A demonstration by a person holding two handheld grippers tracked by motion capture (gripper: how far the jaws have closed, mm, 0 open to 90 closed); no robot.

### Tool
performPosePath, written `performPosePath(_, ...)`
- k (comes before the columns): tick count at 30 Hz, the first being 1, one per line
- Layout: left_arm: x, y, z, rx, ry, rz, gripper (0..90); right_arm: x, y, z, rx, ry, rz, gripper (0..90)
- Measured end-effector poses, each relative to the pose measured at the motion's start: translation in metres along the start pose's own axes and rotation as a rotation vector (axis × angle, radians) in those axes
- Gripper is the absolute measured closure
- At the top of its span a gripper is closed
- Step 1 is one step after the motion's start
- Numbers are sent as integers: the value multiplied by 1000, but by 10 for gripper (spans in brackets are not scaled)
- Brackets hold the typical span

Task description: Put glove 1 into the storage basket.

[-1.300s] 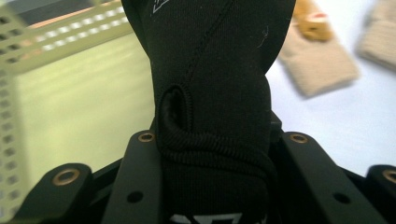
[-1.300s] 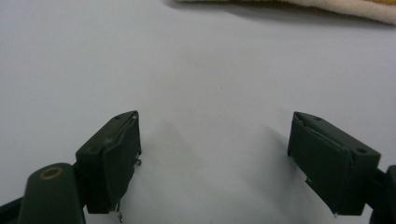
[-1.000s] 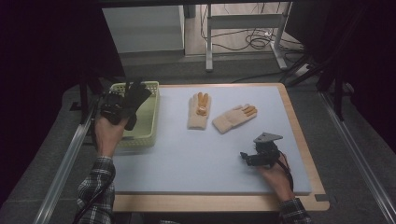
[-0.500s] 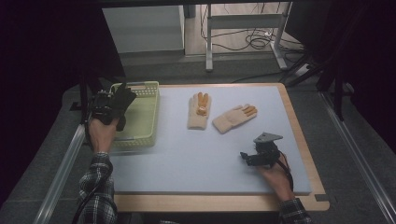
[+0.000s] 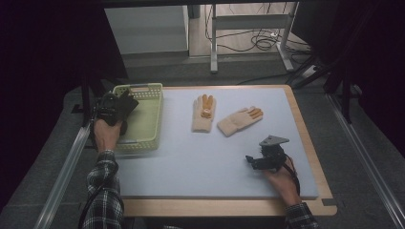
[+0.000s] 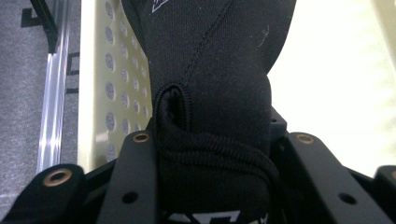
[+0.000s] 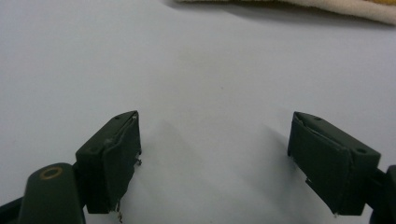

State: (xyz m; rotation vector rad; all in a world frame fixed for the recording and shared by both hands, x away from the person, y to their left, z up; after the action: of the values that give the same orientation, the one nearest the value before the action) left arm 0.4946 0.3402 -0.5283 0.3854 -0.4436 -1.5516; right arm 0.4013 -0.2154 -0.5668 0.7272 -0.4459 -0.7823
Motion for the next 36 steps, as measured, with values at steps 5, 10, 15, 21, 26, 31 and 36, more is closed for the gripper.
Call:
performPosePath(5, -5, 4, -5, -36, 19, 4, 493, 0, 0, 0, 0, -1, 1, 171)
performPosePath(10, -3, 5, -6, -33, -9, -2, 297, 0, 0, 0, 0, 0, -1, 171)
performPosePath(15, 2, 6, -7, -32, -10, -4, 183, 0, 0, 0, 1, -1, 1, 171)
performPosePath(21, 5, 5, -5, -24, -30, -10, 127, 0, 0, 0, 0, 0, 0, 171)
performPosePath(26, 7, 1, -1, -17, -57, -11, 90, 0, 0, 0, 0, -1, 1, 171)
performPosePath(31, 4, -3, 8, 6, -71, -14, 88, 0, 0, 0, 0, -1, 1, 171)
performPosePath(36, 3, -4, 16, 23, -74, -21, 239, 0, 0, 0, 0, -1, 1, 171)
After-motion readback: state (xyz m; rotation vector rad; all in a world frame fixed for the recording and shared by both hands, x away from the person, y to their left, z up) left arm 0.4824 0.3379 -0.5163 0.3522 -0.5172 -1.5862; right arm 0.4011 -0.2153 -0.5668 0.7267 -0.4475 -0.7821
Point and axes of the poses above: each handheld gripper's, and its own axes: z roughly backward along the jaws, y roughly out of its top, x roughly to its right, the point moved 5 cm from there along -z, roughly forward along the jaws, and after that the axes turned 2 degrees about -y, right-handed, at the moved point
